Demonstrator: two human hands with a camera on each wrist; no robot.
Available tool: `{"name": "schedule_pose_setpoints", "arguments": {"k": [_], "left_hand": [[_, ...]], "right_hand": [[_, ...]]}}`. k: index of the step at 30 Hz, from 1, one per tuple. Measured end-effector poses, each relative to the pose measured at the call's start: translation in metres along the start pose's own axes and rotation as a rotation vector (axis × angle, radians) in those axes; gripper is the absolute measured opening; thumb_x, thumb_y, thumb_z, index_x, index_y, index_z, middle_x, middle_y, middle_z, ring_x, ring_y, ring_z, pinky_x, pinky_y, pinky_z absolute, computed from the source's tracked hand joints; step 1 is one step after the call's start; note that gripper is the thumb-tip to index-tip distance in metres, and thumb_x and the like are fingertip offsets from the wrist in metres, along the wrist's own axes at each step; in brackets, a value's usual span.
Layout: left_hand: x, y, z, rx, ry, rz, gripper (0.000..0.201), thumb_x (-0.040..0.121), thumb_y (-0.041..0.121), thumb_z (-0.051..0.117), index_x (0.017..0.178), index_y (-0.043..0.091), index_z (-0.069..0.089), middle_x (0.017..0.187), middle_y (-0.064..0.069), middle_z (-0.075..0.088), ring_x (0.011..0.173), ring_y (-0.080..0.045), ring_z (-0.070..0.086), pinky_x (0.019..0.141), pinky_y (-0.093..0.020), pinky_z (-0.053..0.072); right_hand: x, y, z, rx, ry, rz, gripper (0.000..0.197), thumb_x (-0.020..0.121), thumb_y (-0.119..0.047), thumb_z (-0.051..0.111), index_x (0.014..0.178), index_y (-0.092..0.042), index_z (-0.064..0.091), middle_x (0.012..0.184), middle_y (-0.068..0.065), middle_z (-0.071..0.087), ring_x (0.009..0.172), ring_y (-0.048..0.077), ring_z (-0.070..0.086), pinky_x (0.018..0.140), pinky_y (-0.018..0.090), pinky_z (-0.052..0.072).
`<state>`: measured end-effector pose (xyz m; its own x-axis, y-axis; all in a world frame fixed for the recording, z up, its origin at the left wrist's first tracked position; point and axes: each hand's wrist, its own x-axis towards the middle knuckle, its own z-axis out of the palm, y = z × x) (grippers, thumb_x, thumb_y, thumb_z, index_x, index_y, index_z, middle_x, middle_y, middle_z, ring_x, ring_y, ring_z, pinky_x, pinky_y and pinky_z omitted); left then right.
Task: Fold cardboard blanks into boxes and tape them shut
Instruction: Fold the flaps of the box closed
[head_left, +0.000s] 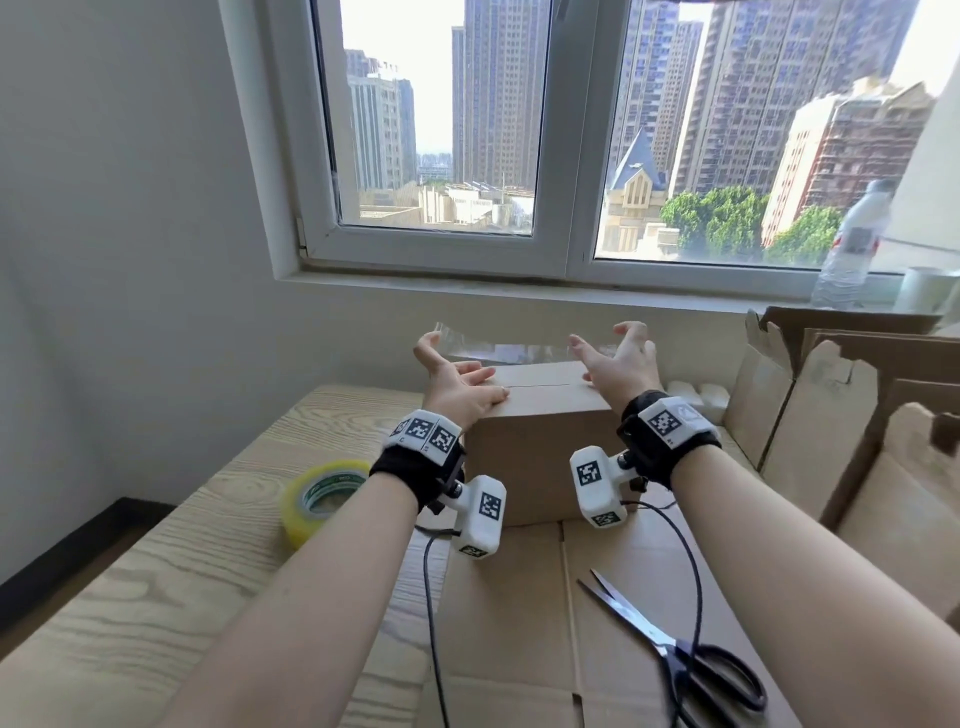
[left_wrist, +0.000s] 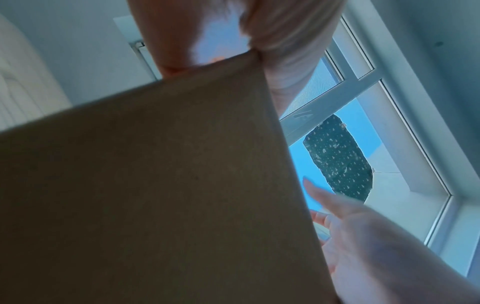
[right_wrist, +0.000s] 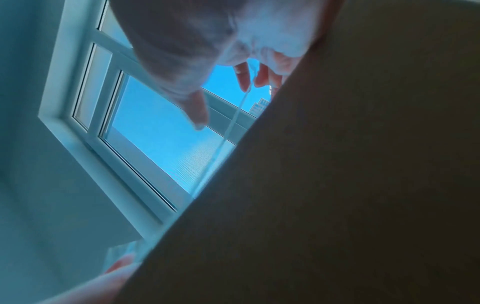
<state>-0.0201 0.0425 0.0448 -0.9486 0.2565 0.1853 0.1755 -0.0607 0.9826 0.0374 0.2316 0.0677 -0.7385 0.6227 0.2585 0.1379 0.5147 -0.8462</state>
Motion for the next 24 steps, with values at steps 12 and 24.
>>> {"name": "schedule_pose_setpoints", "arguments": {"k": [12, 24], "left_hand": [[-0.006, 0.01, 0.009, 0.087, 0.33, 0.062, 0.042, 0.075, 0.03, 0.071, 0.107, 0.024, 0.045, 0.1, -0.001, 0.065, 0.087, -0.02, 0.067, 0.081, -0.037, 0.055], [-0.018, 0.0, -0.017, 0.035, 0.637, 0.016, 0.016, 0.078, 0.033, 0.078, 0.064, 0.028, 0.071, 0.056, 0.008, 0.069, 0.056, -0.011, 0.07, 0.066, -0.041, 0.062]], "right_hand": [[-0.003, 0.008, 0.007, -0.3, 0.109, -0.155, 0.042, 0.092, -0.012, 0.06, 0.128, -0.01, 0.038, 0.121, 0.015, 0.042, 0.076, 0.026, 0.048, 0.072, 0.033, 0.039], [-0.006, 0.006, 0.008, -0.313, 0.111, -0.185, 0.036, 0.096, -0.01, 0.054, 0.127, -0.007, 0.036, 0.122, 0.019, 0.041, 0.083, 0.034, 0.054, 0.074, 0.035, 0.038]]}}
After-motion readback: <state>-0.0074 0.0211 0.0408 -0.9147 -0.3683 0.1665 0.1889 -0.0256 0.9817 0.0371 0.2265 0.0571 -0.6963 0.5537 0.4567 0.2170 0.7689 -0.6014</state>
